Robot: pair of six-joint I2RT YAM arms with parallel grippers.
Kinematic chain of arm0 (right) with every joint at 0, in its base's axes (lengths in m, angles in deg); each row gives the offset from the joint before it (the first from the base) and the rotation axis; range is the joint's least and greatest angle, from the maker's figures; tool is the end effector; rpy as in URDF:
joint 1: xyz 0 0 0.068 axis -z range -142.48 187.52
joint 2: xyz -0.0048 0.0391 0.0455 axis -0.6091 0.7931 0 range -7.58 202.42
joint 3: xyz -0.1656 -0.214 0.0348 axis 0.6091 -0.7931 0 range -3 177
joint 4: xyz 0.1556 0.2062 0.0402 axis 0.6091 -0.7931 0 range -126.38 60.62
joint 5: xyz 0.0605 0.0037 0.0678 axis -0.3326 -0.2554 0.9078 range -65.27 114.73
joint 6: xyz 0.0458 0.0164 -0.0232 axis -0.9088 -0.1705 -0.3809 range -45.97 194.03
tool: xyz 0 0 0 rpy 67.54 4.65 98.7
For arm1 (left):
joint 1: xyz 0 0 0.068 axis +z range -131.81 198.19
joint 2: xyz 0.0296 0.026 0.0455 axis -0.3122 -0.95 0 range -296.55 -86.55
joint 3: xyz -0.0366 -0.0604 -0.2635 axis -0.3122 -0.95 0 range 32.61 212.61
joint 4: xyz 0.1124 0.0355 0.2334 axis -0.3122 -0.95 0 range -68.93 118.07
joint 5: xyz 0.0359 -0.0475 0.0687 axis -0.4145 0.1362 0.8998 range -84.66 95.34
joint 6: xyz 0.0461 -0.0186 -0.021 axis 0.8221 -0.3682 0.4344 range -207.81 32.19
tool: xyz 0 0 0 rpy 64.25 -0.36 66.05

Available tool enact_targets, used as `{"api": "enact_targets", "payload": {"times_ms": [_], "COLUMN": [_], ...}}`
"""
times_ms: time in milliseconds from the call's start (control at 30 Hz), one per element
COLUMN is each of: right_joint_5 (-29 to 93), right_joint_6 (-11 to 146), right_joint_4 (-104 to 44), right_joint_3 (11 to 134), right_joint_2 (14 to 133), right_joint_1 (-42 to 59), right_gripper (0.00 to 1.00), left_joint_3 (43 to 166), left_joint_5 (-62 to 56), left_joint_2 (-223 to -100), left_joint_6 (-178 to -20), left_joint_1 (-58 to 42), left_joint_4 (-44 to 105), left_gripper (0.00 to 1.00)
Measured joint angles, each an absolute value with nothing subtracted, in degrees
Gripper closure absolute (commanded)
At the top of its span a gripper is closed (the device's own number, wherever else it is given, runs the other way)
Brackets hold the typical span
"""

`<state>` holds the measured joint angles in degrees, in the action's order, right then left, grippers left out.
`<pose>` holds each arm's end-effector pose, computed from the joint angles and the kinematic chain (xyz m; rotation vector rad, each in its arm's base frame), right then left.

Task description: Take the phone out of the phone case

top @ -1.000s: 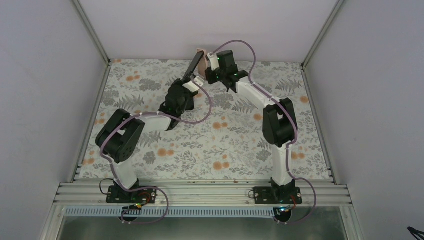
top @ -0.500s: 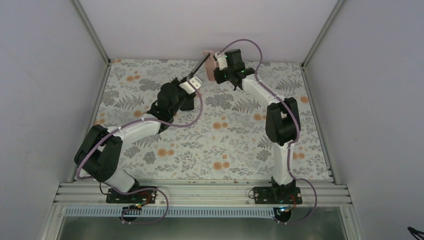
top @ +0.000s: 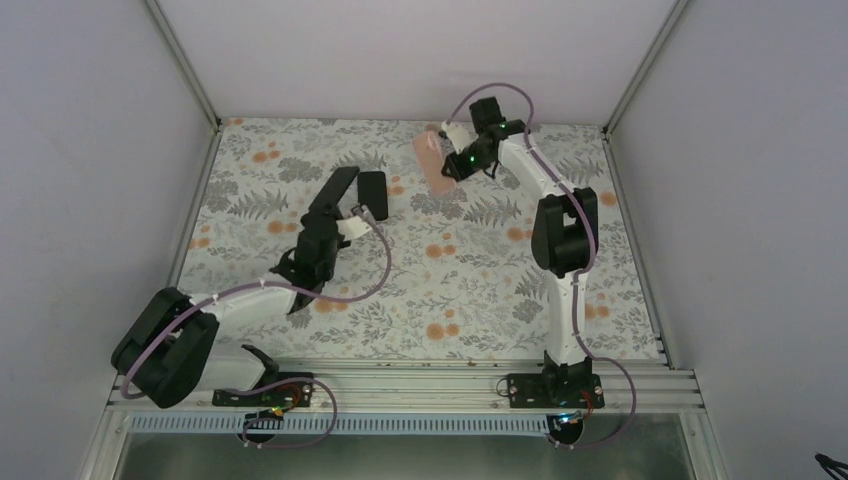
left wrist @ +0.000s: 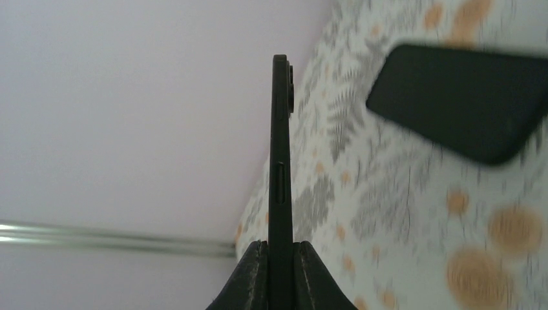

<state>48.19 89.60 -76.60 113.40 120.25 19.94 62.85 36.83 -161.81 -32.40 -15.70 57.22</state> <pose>0.4623 0.1613 0.2411 -0.8706 2.4037 0.5424 0.2336 -0.1344 0.2093 1.0111 1.5790 0.7666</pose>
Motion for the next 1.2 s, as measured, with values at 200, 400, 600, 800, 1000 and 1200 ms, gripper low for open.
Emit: {"api": "enact_targets", "payload": {"times_ms": [200,400,600,800,1000,1200], "right_joint_5": [55.1,60.7,61.1,60.9,60.5,59.9], "right_joint_6": [97.0,101.4,102.1,101.6,102.0,102.8], "right_joint_4": [-89.0,-94.4,-95.6,-95.1,-95.2,-96.3], "right_joint_3": [103.7,95.1,91.8,91.9,92.6,94.7], "right_joint_2": [120.0,118.2,115.7,115.5,115.5,115.5], "right_joint_1": [19.9,19.9,20.0,20.0,20.3,21.3], "right_gripper": [0.97,0.97,0.83,0.52,0.36,0.18], "left_joint_3": [51.5,41.7,37.4,37.0,39.2,48.8], "left_joint_5": [42.8,45.6,46.6,46.5,44.1,34.9], "left_joint_2": [-159.1,-166.1,-171.8,-171.1,-164.3,-153.9], "left_joint_6": [-22.8,-13.9,-9.0,-9.1,-13.6,-22.6], "left_joint_1": [-15.7,-15.7,-15.7,-16.7,-17.0,-17.4], "left_joint_4": [62.3,76.3,86.6,89.3,77.7,53.6], "left_gripper": [0.98,0.98,0.56,0.10,0.00,0.00]}}
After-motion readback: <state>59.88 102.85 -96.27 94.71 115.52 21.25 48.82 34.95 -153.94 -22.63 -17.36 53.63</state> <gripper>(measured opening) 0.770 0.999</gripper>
